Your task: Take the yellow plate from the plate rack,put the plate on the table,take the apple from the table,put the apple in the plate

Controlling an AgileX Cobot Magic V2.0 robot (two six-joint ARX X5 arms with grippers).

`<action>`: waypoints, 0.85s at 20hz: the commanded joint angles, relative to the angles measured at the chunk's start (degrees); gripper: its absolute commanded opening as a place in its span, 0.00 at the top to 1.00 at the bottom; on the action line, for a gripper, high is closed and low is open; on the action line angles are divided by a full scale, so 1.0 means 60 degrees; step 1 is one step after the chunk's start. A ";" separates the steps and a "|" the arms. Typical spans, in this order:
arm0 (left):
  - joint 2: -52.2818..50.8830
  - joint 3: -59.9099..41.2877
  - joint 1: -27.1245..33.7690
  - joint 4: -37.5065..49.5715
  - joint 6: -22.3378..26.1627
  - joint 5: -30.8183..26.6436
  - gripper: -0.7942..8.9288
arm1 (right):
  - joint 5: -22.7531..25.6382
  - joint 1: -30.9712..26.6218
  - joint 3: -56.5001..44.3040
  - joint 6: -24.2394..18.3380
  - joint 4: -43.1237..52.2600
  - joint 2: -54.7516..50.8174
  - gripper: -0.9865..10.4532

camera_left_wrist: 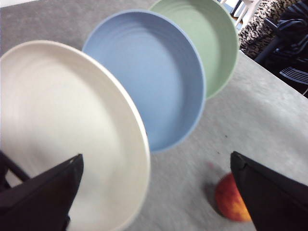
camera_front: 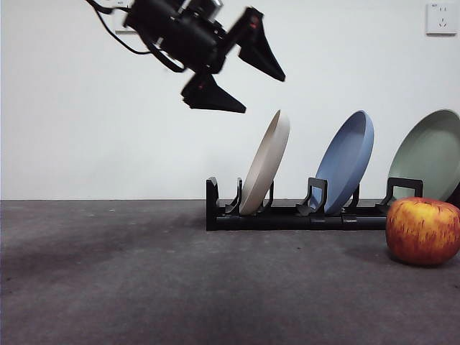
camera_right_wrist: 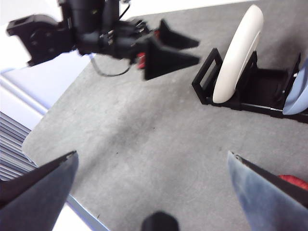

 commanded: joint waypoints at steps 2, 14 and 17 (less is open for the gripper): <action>0.1013 0.0998 -0.0120 -0.0157 0.0076 -0.0182 0.21 | -0.0011 0.0004 0.0051 -0.0007 0.0069 0.0164 0.44; 0.2109 0.1690 -0.0226 -0.0590 0.0087 -0.0069 0.64 | 0.0310 0.0004 0.0051 -0.0073 0.0051 0.0342 0.44; 0.2106 0.1690 -0.0226 -0.0681 0.0080 0.0186 0.79 | 0.0310 0.0004 0.0051 -0.0073 0.0047 0.0342 0.44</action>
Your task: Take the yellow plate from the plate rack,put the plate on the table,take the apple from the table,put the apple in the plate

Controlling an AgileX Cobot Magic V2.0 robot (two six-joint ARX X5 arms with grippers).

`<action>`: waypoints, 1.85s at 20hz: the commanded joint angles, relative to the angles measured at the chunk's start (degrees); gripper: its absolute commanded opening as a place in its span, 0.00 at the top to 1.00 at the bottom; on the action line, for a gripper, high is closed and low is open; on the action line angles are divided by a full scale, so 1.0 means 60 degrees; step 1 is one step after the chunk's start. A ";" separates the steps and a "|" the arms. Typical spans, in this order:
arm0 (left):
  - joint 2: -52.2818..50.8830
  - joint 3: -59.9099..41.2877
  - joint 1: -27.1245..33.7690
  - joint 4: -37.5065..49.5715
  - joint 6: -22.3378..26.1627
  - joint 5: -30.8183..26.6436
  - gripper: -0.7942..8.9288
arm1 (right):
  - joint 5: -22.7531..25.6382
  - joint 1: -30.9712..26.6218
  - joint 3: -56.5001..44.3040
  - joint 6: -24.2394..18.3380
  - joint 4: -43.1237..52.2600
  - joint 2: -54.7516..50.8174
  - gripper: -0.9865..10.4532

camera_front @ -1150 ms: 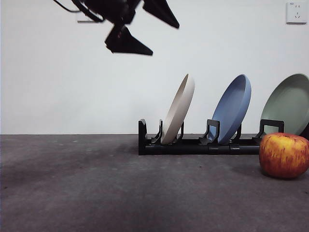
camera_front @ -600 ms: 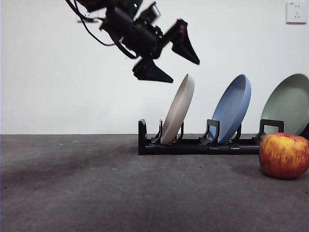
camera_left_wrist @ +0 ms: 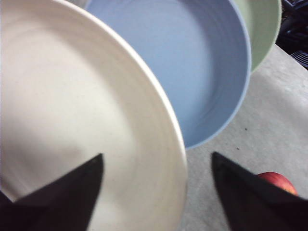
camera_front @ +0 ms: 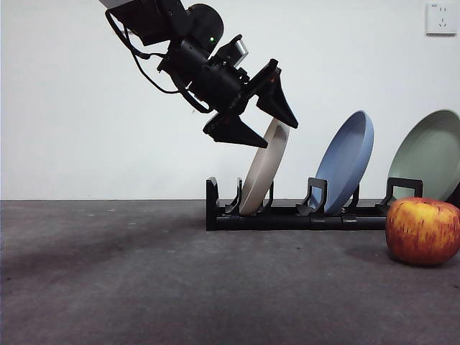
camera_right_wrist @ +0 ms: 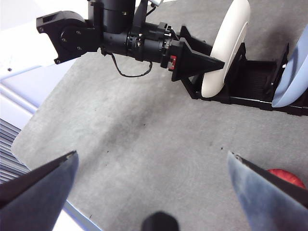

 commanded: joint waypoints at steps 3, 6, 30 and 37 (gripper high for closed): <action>0.0069 0.0018 -0.0022 -0.0062 0.0015 0.0080 0.81 | 0.0000 0.0004 0.0051 -0.0069 0.0029 0.0007 0.44; 0.0062 0.0018 -0.0022 -0.0171 0.0011 0.0084 0.93 | 0.0007 0.0004 0.0051 -0.0073 0.0007 0.0007 0.44; -0.4656 0.0018 -0.0015 -0.3508 0.2860 -0.0667 0.93 | -0.0015 0.0004 0.0051 -0.0102 -0.0011 0.0011 0.44; -0.5195 0.0015 -0.0907 -0.7409 0.5537 -0.2382 0.93 | -0.2353 0.0011 0.0051 -0.0965 -0.0867 -0.0004 0.44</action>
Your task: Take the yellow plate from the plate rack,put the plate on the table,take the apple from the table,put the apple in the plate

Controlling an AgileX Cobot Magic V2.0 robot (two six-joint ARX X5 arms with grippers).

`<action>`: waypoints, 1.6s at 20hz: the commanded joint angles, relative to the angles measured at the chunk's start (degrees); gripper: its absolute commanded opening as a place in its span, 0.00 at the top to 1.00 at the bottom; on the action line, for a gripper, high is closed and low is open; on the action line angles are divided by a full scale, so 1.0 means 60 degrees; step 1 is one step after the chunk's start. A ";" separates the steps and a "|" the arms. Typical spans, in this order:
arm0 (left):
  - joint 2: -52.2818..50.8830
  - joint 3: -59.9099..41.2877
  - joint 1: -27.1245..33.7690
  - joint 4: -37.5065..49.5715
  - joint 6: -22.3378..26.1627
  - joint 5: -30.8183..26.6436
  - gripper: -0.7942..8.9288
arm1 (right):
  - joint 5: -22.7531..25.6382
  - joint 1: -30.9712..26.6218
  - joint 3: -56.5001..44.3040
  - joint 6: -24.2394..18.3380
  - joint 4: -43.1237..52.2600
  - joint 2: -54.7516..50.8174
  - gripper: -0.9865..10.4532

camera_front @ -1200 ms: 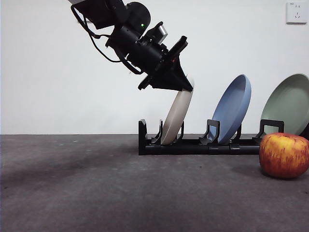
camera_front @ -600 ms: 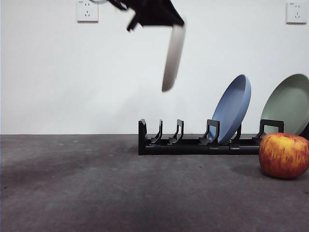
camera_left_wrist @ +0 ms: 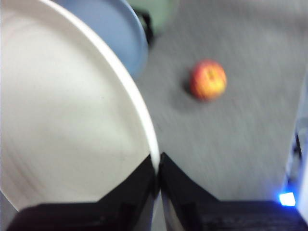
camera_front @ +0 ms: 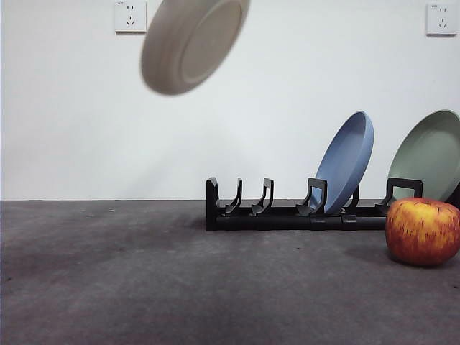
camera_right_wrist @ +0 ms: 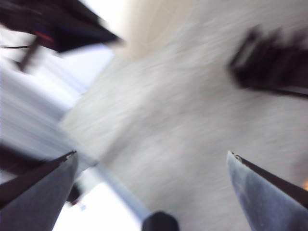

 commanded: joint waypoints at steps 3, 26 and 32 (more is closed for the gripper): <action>0.0102 -0.0029 -0.0481 -0.0237 0.0780 -0.0488 0.92 | -0.1118 0.0080 0.0051 -0.1027 -0.0780 -0.0015 0.44; 0.0124 -0.7526 -0.4368 0.3840 0.1443 -0.5723 0.92 | -0.1137 0.0404 0.0051 -0.1297 -0.1086 -0.0015 0.44; 0.0499 -0.7883 -0.4492 0.4226 0.1413 -0.6011 0.92 | -0.1126 0.0576 0.0051 -0.1297 -0.1086 -0.0015 0.44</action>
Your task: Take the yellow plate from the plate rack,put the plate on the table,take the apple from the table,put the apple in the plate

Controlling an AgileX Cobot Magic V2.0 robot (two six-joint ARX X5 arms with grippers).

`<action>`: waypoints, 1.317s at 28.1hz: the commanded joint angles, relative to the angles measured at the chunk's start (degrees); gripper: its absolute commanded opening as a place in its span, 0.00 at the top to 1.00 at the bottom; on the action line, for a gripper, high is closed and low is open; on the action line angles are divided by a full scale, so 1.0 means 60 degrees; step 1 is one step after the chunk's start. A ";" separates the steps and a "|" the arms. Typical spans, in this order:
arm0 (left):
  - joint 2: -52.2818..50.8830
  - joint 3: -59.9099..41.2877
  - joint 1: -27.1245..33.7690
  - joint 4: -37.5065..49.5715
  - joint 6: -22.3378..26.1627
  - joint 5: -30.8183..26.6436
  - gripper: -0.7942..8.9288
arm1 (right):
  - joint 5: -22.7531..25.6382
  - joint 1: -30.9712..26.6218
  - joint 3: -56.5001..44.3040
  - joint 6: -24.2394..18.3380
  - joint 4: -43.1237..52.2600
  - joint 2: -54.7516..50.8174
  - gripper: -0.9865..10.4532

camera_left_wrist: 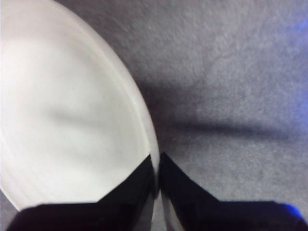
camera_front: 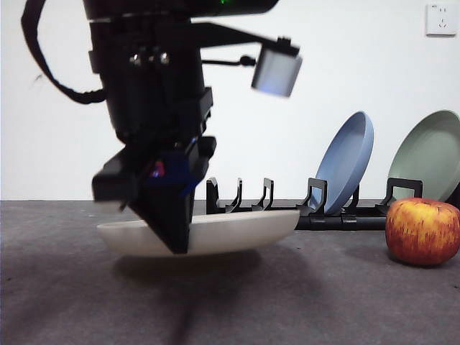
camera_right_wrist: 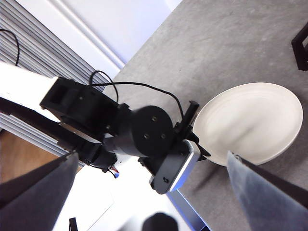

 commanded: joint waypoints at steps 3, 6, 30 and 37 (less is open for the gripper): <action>0.0674 -0.0073 -0.0080 0.0291 -0.0051 -0.0080 0.92 | -0.0066 0.0062 0.0051 -0.0131 -0.0036 -0.0011 0.44; 0.0984 -0.0073 -0.0131 0.0408 -0.0146 -0.0080 0.92 | -0.0029 0.0062 0.0051 -0.0204 -0.0200 -0.0011 0.44; 0.0565 0.1810 -0.0127 -0.1016 -0.1716 0.1169 0.50 | 0.0412 0.0062 0.0051 -0.0306 -0.0262 -0.0007 0.44; -0.0488 0.3096 0.0011 -0.1344 -0.2656 0.1785 0.50 | 0.0441 0.0062 0.0051 -0.0302 -0.0262 -0.0007 0.44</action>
